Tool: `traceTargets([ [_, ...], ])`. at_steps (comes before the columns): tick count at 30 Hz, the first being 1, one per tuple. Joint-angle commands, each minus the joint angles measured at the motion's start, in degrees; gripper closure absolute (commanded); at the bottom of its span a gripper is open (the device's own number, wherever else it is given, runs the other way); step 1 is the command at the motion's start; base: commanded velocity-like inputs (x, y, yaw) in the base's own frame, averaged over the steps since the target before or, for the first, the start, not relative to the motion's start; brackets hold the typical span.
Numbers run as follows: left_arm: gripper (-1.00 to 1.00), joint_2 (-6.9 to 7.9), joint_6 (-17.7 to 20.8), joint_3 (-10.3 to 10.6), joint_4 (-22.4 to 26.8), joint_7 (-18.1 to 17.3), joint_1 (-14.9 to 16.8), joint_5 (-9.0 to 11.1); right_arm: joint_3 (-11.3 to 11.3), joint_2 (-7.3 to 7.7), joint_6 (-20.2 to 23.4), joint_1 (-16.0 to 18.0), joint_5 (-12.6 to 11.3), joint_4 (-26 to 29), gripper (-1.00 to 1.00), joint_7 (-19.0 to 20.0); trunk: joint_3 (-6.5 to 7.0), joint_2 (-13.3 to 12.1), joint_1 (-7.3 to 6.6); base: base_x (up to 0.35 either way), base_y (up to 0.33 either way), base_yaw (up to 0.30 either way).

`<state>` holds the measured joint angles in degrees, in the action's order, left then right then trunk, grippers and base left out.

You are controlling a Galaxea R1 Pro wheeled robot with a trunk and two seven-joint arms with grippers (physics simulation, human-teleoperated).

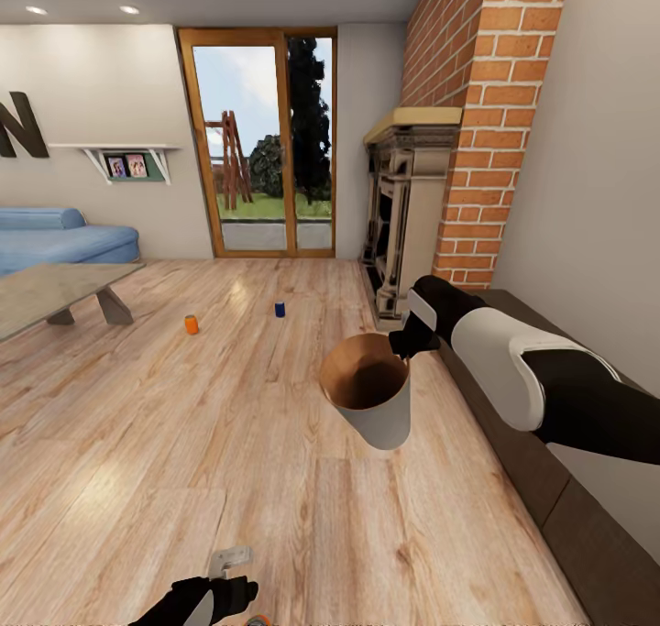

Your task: Put the three can of soda from the living room inside the tash can in the kitchen.

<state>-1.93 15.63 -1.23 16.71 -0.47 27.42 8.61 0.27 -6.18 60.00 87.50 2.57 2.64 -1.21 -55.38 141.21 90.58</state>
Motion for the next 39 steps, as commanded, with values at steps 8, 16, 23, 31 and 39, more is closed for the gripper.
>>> traceTargets([
  [8,-1.0,-0.07,-0.3,0.0,0.0,-0.1,0.0,0.0,-1.8,-0.01,0.0,0.9,-1.0,-0.7,1.0,0.2,-1.56,2.1,1.17,0.0,0.0,0.0],
  [16,-1.0,-0.12,-1.2,0.0,0.0,-0.1,0.0,-0.1,-1.8,0.03,0.0,0.9,-1.0,-0.9,1.0,0.2,-3.11,2.2,1.35,0.0,0.0,0.0],
  [23,-1.0,-0.93,-1.4,0.0,0.0,-0.2,0.0,-0.1,-1.7,0.03,0.0,0.9,-1.0,-1.0,1.0,0.2,-3.11,2.2,1.35,0.0,0.0,0.0],
  [31,-1.0,-1.49,-1.4,0.1,0.0,-0.2,0.0,-0.2,-1.7,0.03,0.0,0.9,-1.0,-1.0,1.0,0.2,-3.11,2.2,1.35,0.0,0.0,0.0],
  [39,-1.0,-1.66,-2.0,0.1,0.0,-0.2,0.0,-0.2,-1.7,0.03,0.0,0.9,-1.0,-0.9,1.0,0.2,-4.88,2.3,1.56,0.0,0.0,0.0],
])
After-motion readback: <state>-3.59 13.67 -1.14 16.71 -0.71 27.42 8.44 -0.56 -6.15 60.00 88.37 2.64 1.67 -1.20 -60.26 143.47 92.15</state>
